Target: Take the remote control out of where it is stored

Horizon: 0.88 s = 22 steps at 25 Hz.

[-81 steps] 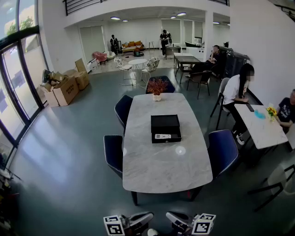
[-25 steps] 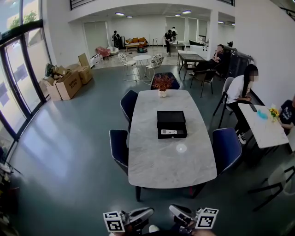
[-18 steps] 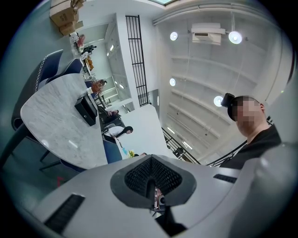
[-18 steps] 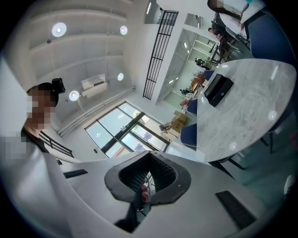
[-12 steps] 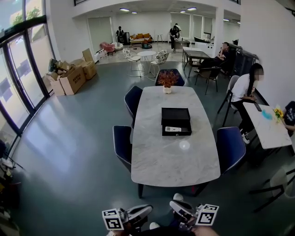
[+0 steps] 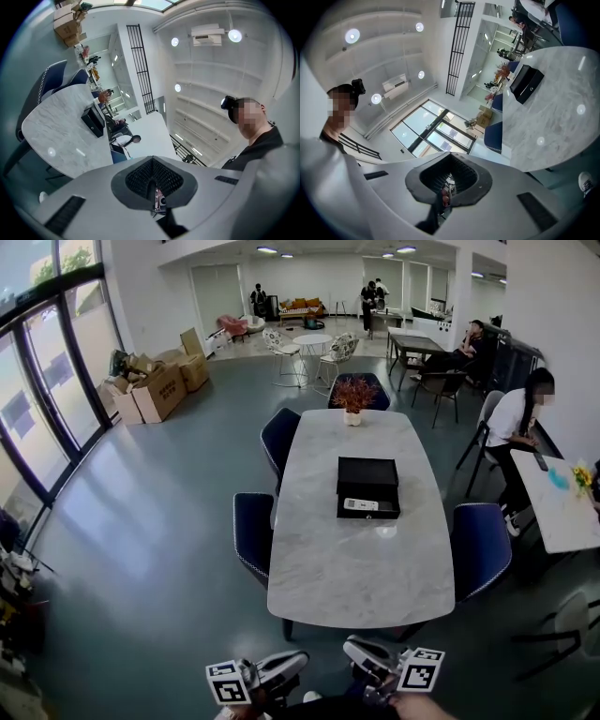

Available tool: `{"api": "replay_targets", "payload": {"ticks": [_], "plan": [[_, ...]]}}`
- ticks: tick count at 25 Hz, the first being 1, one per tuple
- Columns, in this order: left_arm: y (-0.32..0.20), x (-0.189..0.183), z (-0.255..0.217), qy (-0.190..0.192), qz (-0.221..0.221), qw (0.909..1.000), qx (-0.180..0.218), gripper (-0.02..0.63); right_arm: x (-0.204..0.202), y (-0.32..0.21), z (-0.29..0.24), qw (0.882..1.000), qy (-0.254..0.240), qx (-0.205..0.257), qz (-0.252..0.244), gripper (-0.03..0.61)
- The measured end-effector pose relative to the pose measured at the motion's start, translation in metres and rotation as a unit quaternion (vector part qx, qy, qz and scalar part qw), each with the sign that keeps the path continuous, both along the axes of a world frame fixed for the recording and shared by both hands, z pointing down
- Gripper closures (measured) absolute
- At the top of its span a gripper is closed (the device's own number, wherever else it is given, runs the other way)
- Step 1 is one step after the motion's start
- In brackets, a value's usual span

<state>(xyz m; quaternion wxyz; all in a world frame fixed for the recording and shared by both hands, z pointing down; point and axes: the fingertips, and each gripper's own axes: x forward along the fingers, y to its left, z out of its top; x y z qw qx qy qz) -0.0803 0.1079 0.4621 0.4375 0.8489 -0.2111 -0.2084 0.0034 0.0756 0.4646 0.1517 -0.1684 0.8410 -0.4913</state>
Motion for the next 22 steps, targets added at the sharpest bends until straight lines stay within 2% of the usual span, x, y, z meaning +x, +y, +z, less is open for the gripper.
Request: {"api": "replay_targets", "payload": {"ticks": [2, 7, 22], "plan": [[-0.015, 0.005, 0.0, -0.001, -0.004, 1.0, 0.001, 0.607, 0.009, -0.018, 0.002, 1.0, 0.017, 0.01, 0.002, 0.569], [-0.049, 0.015, -0.002, -0.008, -0.012, 0.9999, 0.001, 0.607, 0.021, -0.054, 0.002, 1.0, -0.009, -0.011, -0.001, 0.571], [-0.13, 0.037, 0.004, -0.001, -0.059, 0.9981, -0.019, 0.607, 0.053, -0.168, 0.01, 1.0, 0.001, -0.017, -0.016, 0.571]]}}
